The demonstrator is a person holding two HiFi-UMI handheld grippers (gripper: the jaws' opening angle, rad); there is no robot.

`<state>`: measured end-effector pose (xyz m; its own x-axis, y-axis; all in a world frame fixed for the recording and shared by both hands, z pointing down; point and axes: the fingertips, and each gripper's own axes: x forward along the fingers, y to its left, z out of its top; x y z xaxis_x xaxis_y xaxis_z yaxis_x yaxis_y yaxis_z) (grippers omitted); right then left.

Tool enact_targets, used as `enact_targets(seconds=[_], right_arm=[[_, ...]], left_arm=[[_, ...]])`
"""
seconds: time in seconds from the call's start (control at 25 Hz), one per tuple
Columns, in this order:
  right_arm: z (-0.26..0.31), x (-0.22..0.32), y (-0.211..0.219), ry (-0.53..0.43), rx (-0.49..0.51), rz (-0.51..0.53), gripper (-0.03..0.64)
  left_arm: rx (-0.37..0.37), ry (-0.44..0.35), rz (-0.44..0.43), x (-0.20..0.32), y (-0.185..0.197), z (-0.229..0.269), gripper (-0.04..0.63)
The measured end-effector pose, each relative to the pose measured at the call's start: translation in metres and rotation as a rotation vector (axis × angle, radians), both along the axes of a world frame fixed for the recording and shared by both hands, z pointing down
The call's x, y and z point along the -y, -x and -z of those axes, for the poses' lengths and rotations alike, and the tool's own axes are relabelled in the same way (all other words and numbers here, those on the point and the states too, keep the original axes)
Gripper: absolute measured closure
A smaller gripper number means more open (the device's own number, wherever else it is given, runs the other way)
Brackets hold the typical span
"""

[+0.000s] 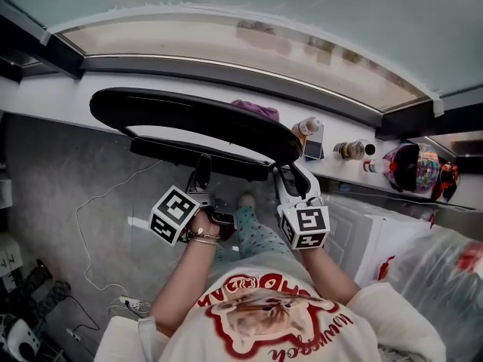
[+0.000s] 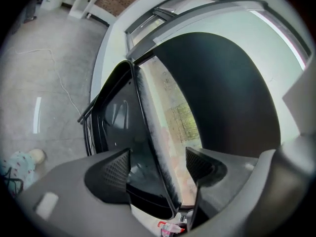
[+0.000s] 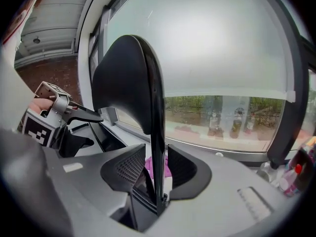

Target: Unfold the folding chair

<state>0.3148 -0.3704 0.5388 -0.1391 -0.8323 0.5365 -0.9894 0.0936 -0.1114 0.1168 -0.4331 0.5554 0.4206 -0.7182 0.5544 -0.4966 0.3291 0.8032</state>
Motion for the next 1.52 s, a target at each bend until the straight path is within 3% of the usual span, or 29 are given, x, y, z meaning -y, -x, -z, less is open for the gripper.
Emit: enact_targets(seconds=[0.24, 0.6, 0.72, 0.84, 1.0, 1.52], right_arm=[[-0.017, 0.012, -0.002, 0.029, 0.005, -0.002, 0.445], [-0.03, 0.018, 0.001, 0.049, 0.009, 0.025, 0.489], [-0.031, 0.019, 0.002, 0.05, 0.006, 0.027, 0.499], [-0.032, 0.019, 0.003, 0.046, 0.011, 0.034, 0.499], [-0.031, 0.02, 0.003, 0.042, 0.014, 0.042, 0.492], [-0.037, 0.014, 0.002, 0.036, 0.001, 0.03, 0.489]], left_arm=[[0.008, 0.038, 0.086, 0.017, 0.007, -0.018, 0.259], [0.011, 0.062, 0.088, 0.027, -0.002, -0.03, 0.259], [-0.015, 0.058, 0.047, 0.031, -0.011, -0.035, 0.261], [-0.02, 0.015, -0.034, 0.034, -0.019, -0.034, 0.317], [-0.067, -0.004, -0.023, 0.035, -0.021, -0.035, 0.319], [-0.106, -0.05, -0.091, -0.005, -0.002, -0.035, 0.325]])
